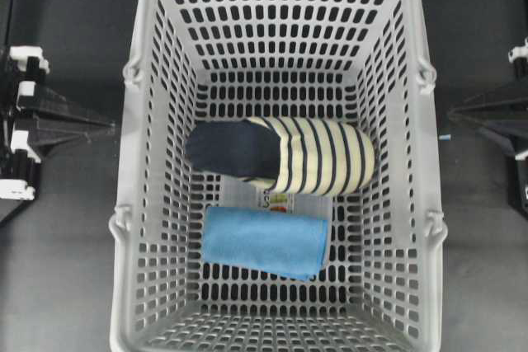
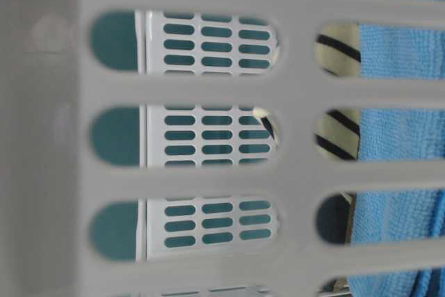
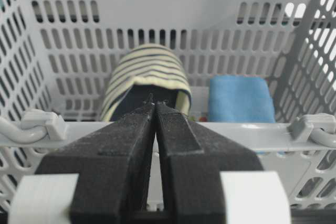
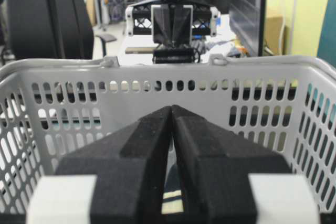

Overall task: Pick up the blue cloth from the shopping basket with the left arm.
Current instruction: 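Move the left gripper over the basket toward the blue cloth, then lower the left gripper onto the blue cloth and close on it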

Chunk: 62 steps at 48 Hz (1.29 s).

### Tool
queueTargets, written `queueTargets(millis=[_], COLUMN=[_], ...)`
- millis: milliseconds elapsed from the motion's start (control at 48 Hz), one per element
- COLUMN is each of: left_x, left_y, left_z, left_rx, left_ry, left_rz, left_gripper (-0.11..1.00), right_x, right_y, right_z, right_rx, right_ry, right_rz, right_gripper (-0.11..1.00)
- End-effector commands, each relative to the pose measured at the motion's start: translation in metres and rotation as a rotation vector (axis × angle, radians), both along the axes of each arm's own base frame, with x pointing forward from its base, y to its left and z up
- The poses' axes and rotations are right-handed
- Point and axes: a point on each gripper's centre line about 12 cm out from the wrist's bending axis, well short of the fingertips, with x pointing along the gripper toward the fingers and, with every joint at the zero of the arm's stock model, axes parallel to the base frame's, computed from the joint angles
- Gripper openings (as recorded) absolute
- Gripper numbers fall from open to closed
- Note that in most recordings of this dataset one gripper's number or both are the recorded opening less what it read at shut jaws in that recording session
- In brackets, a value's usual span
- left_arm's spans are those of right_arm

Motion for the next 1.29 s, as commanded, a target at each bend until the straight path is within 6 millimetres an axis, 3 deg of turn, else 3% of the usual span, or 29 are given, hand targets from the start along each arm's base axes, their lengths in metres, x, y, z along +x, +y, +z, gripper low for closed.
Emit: queueTargets(millis=[0, 83, 333, 604, 708, 895, 979, 1166, 1270], left_x=[0.000, 0.003, 0.026, 0.089, 0.113, 0.151, 0.167, 0.201, 0.221], left_y=[-0.010, -0.014, -0.019, -0.031, -0.036, -0.042, -0.048, -0.069, -0.081], left_z=[0.024, 0.036, 0.076, 0.086, 0.079, 0.066, 0.062, 0.045, 0.027], left_rx=[0.025, 0.024, 0.035, 0.043, 0.025, -0.012, -0.008, 0.004, 0.012], left_ry=[-0.022, 0.033, 0.270, 0.481, 0.559, 0.757, 0.826, 0.904, 0.944], left_rz=[-0.053, -0.069, -0.079, -0.093, -0.093, -0.073, -0.072, -0.098, -0.112], left_gripper=[0.06, 0.00, 0.00, 0.00, 0.00, 0.02, 0.16, 0.73, 0.90], right_x=[0.002, 0.002, -0.002, -0.005, -0.005, -0.005, -0.005, -0.007, -0.007], right_y=[-0.004, -0.010, -0.008, 0.004, 0.007, 0.010, 0.010, 0.010, 0.010], right_z=[0.008, 0.009, 0.016, 0.017, 0.018, 0.018, 0.019, 0.020, 0.020], right_rx=[0.007, 0.037, 0.117, 0.079, 0.042, -0.032, -0.062, -0.075, -0.075], right_ry=[-0.020, 0.008, 0.174, 0.225, 0.220, 0.216, 0.212, 0.204, 0.204], right_rz=[-0.021, -0.048, -0.039, 0.021, 0.037, 0.053, 0.053, 0.054, 0.054], right_gripper=[0.01, 0.01, 0.01, 0.04, 0.23, 0.74, 0.79, 0.76, 0.76])
